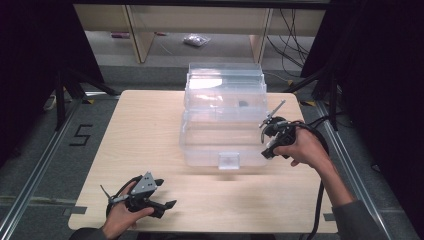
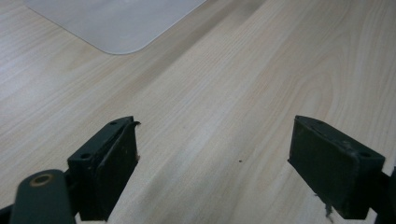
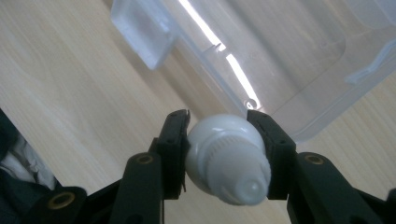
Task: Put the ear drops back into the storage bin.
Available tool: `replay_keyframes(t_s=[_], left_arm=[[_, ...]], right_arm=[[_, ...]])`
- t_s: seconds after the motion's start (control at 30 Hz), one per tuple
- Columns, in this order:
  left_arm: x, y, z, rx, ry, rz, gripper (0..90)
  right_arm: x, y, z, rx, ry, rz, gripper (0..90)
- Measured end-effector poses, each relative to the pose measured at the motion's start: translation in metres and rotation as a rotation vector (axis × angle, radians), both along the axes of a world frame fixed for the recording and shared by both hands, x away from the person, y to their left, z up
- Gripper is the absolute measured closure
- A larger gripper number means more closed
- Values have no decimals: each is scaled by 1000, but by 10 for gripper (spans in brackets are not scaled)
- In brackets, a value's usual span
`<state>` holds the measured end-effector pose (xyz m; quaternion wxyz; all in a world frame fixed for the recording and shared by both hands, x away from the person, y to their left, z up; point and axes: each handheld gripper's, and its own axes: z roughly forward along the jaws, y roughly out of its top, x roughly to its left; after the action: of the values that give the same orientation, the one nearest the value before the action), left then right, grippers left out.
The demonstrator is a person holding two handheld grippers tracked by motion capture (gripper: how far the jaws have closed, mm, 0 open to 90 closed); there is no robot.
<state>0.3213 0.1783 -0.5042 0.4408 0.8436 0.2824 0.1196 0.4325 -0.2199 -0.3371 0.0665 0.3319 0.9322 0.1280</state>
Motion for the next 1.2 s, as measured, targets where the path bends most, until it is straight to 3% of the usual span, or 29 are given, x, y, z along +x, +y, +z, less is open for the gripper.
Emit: replay_keyframes(t_s=[0.03,0.5,0.7,0.73,0.87,0.93,1.2], left_arm=[[1,2,1,30,-10,-13,149],[0,1,0,13,-5,-5,148],[1,1,1,25,-8,-12,149],[1,2,1,43,-15,-22,148],[1,2,1,41,-13,-22,149],[1,1,0,14,-3,-10,149],[1,2,0,23,-8,-17,148]], right_arm=[[3,1,1,-6,-5,-1,602],[38,10,-2,-3,15,-44,602],[54,10,-10,-12,21,-65,602],[58,10,-13,-19,24,-79,602],[65,10,-20,-24,31,-90,602],[70,10,-23,-25,29,-86,602],[83,15,-41,-52,62,-122,602]])
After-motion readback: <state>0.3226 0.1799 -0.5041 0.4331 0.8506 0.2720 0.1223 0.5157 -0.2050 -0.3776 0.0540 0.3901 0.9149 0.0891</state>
